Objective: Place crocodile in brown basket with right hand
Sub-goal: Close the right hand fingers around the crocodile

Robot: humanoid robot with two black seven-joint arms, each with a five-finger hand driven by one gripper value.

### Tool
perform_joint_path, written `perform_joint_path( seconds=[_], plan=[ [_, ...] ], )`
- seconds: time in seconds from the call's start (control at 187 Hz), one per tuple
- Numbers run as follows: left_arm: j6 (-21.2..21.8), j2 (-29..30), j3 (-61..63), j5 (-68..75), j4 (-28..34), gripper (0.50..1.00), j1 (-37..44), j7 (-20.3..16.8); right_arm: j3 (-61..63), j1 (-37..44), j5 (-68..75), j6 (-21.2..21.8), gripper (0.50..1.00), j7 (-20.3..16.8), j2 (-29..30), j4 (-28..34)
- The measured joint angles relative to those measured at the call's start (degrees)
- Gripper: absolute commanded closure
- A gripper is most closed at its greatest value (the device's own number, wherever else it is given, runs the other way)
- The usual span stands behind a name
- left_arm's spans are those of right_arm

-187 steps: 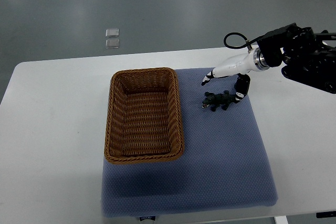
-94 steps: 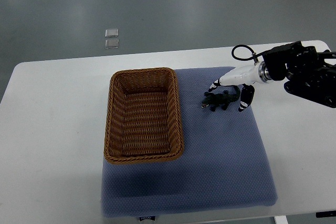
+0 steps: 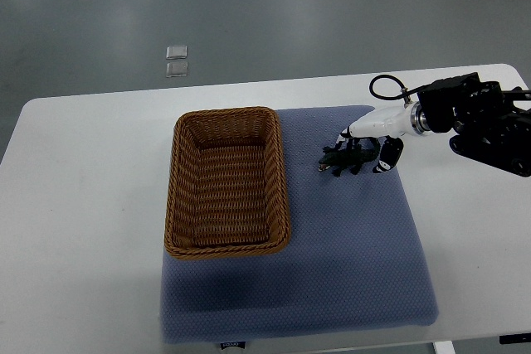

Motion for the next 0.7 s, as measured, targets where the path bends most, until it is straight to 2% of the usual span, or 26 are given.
perform_joint_path(
  seconds=[0.123,0.203,0.289,0.326,0.358,0.46,0.583,0.7],
  plan=[
    [0.00,0.00,0.00,0.00,0.00,0.500,0.00,0.00,-0.12,-0.65,-0.29,-0.62,0.730,-0.11,0.59,-0.73],
    [0.00,0.00,0.00,0.00,0.00,0.500,0.00,0.00,-0.14,-0.89,-0.33,-0.97,0.750,-0.62,1.14,-1.16],
    [0.00,0.00,0.00,0.00,0.00,0.500,0.00,0.00,-0.14,-1.14,-0.36,-1.61,0.797,-1.30,1.34,-1.32],
    [0.00,0.00,0.00,0.00,0.00,0.500,0.00,0.00,-0.14,-1.25,-0.38,-1.87,0.852,-1.62,1.37,-1.37],
    [0.00,0.00,0.00,0.00,0.00,0.500,0.00,0.00,-0.14,-1.31,-0.39,-2.00,0.867,-1.81,1.38,-1.46],
    [0.00,0.00,0.00,0.00,0.00,0.500,0.00,0.00,-0.15,-1.36,-0.39,-2.17,0.957,-2.31,1.60,-1.77],
    [0.00,0.00,0.00,0.00,0.02,0.500,0.00,0.00,-0.16,-1.44,-0.36,-2.20,1.000,-2.39,1.72,-2.05],
    [0.00,0.00,0.00,0.00,0.02,0.500,0.00,0.00,-0.16,-1.47,-0.31,-2.21,1.000,-2.40,1.73,-2.10]
  ],
)
